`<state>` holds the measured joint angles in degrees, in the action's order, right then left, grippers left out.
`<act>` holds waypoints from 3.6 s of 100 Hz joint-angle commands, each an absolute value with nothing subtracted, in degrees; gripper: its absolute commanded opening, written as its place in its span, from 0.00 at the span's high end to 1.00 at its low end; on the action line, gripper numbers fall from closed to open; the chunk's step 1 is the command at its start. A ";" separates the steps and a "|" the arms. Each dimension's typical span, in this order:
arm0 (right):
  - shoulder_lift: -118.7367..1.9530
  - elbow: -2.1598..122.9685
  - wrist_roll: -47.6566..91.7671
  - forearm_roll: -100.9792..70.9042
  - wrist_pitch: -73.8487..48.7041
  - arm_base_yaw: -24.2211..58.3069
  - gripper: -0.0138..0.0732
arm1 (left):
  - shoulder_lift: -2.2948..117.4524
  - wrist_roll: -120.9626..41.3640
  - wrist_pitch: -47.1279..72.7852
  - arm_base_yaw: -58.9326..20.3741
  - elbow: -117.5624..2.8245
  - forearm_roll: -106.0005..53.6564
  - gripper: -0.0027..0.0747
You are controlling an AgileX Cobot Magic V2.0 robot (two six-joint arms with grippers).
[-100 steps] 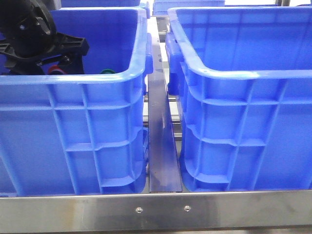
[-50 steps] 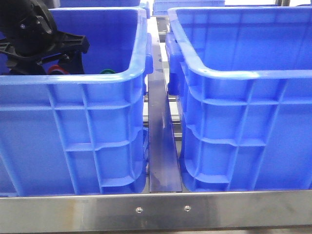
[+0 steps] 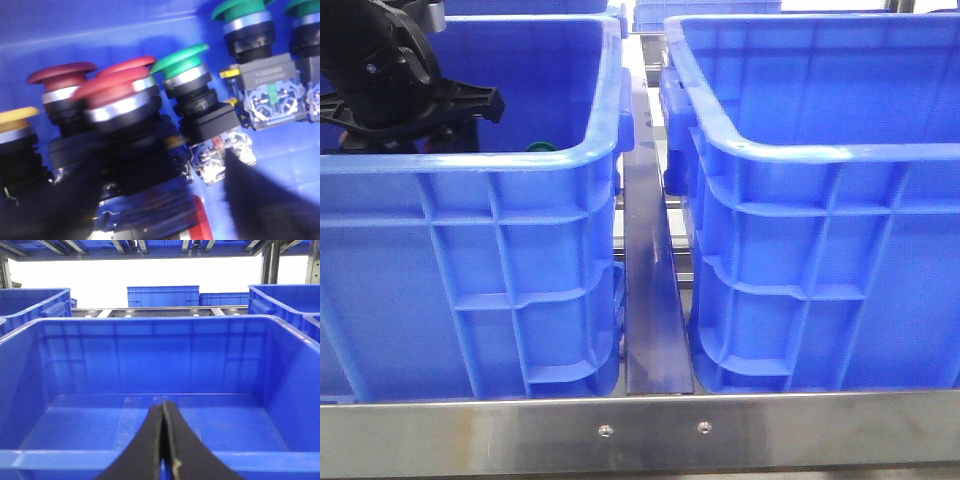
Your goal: Pick red and yellow buttons and place in box
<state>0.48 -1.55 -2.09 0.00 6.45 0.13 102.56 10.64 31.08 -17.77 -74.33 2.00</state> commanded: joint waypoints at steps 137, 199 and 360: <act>1.69 -1.39 -1.86 -0.43 12.09 -0.13 0.92 | 70.90 -3.32 43.59 -52.53 -75.55 1.90 0.99; -21.14 47.12 -6.86 -8.51 -39.20 -0.08 0.92 | 70.90 -3.32 41.21 -59.47 -75.55 1.90 0.99; -63.85 51.35 36.19 -82.57 -53.98 12.71 0.20 | 70.90 -3.32 41.31 -59.47 -75.55 1.69 0.99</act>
<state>-63.53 49.50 33.03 -76.15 -54.27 11.21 72.59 -3.47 45.50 -59.06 -74.11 2.25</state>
